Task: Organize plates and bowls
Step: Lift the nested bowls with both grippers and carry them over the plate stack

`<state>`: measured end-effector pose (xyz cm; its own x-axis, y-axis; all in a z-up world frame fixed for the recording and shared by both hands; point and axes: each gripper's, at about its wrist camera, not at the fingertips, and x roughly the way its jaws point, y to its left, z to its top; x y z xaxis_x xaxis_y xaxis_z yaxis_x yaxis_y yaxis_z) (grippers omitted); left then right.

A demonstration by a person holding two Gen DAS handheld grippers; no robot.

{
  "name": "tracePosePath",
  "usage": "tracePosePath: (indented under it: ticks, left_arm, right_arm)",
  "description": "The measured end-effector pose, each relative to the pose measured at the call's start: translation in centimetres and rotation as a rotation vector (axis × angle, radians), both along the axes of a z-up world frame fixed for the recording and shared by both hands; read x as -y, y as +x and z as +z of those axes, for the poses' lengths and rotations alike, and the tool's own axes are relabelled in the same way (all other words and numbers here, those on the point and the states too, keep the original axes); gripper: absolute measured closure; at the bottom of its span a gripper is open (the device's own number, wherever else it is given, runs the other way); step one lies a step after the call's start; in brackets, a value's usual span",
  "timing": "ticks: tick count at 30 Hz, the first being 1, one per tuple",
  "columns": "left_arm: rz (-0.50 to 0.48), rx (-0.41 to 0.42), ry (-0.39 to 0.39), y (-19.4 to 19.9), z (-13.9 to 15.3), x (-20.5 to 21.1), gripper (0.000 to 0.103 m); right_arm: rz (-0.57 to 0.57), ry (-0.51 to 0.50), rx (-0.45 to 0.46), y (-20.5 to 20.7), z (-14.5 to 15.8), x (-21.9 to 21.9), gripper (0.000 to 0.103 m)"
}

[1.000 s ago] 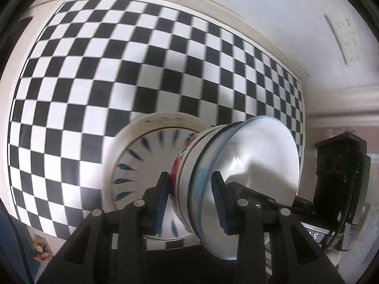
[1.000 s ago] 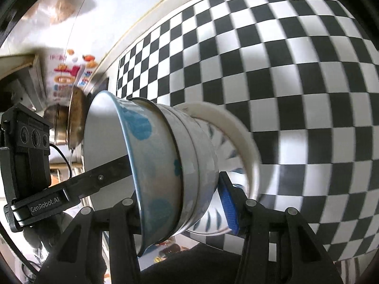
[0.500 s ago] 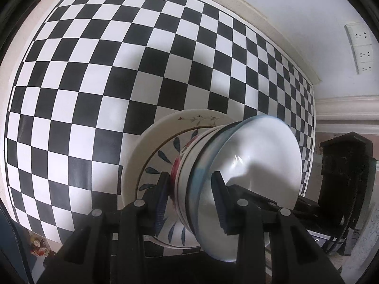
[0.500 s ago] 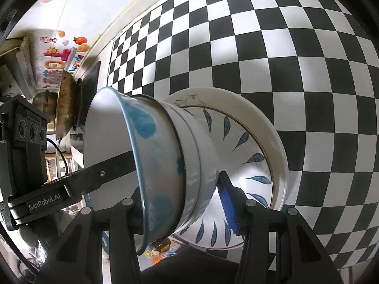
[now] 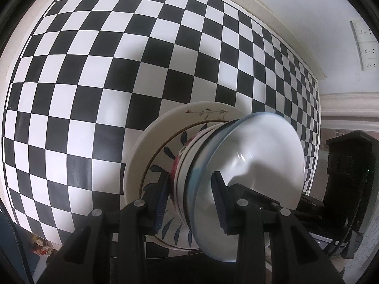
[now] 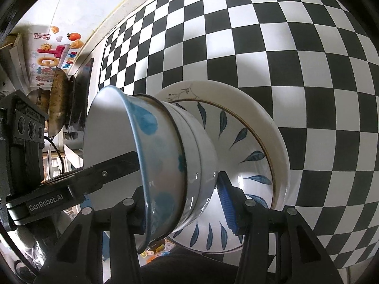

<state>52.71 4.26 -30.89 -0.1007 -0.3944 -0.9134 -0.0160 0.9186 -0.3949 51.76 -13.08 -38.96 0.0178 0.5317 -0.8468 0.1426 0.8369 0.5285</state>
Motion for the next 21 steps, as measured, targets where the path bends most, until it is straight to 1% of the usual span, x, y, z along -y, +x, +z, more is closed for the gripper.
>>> tracePosePath:
  ticks: [7, 9, 13, 19, 21]
  left_arm:
    - [-0.020, -0.010, -0.002, -0.2, -0.4, 0.6, 0.071]
    - [-0.026, -0.014, 0.004, -0.3, -0.4, 0.8, 0.071]
    - [-0.027, -0.010, 0.011, -0.3, -0.3, 1.0, 0.071]
    - [-0.028, -0.012, 0.028, -0.5, -0.2, 1.1, 0.071]
    - [-0.027, -0.007, 0.038, -0.5, 0.1, 1.0, 0.068]
  right_arm:
    - [0.004, -0.032, 0.005, -0.1, 0.2, 0.3, 0.053]
    - [0.007, -0.048, 0.003, -0.1, 0.2, 0.3, 0.053]
    - [0.002, -0.047, -0.007, -0.4, 0.1, 0.4, 0.053]
    - [0.021, -0.079, 0.000, -0.5, 0.5, 0.1, 0.054]
    - [0.034, -0.098, 0.004, -0.5, 0.7, -0.2, 0.054]
